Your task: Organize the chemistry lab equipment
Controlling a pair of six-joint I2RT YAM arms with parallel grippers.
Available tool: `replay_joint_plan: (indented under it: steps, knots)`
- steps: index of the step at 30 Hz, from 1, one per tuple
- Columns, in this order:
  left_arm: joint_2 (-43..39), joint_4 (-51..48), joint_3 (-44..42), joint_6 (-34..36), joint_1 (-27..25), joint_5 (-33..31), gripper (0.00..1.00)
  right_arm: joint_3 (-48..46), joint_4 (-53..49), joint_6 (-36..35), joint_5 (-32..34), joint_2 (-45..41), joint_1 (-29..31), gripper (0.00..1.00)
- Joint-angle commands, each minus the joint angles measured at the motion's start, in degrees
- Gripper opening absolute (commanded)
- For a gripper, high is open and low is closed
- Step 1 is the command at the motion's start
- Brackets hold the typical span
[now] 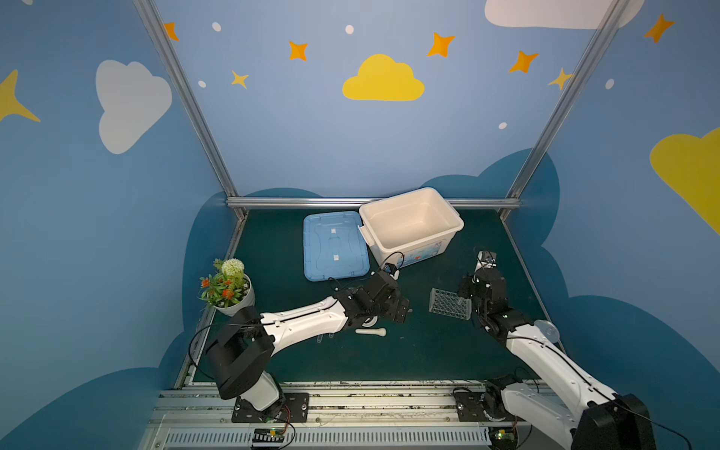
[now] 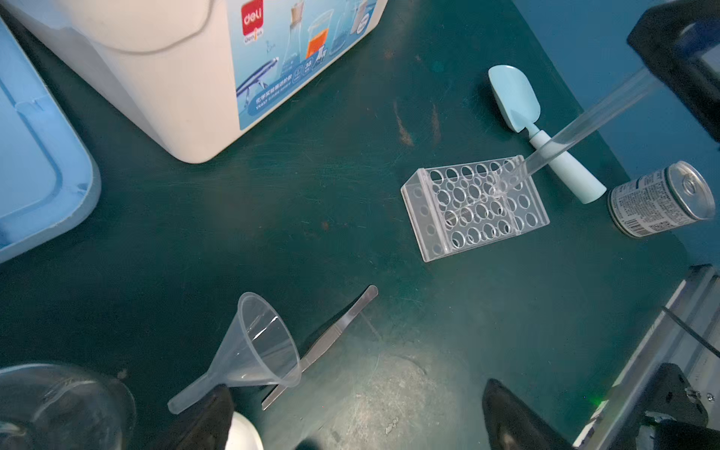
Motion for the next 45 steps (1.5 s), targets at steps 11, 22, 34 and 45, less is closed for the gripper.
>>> replay_joint_plan:
  steps: [11, 22, 34, 45]
  knots:
    - [0.68, -0.44, 1.24, -0.10, 0.28, 0.77, 1.00, -0.97, 0.96, -0.25, -1.20, 0.21, 0.35, 0.08]
    - [0.34, -0.63, 1.05, -0.18, 0.23, 0.54, 1.00, 0.20, 0.48, -0.46, -1.55, 2.16, 0.31, 0.09]
    - [-0.01, -0.88, 0.87, -0.20, 0.28, 0.29, 1.00, 1.61, -1.02, 0.18, -1.89, 3.52, 0.35, 0.37]
    - [-5.69, -2.25, -1.64, -0.38, 0.33, -5.22, 1.00, 3.72, -4.00, 0.97, -0.93, 0.99, 0.31, 0.51]
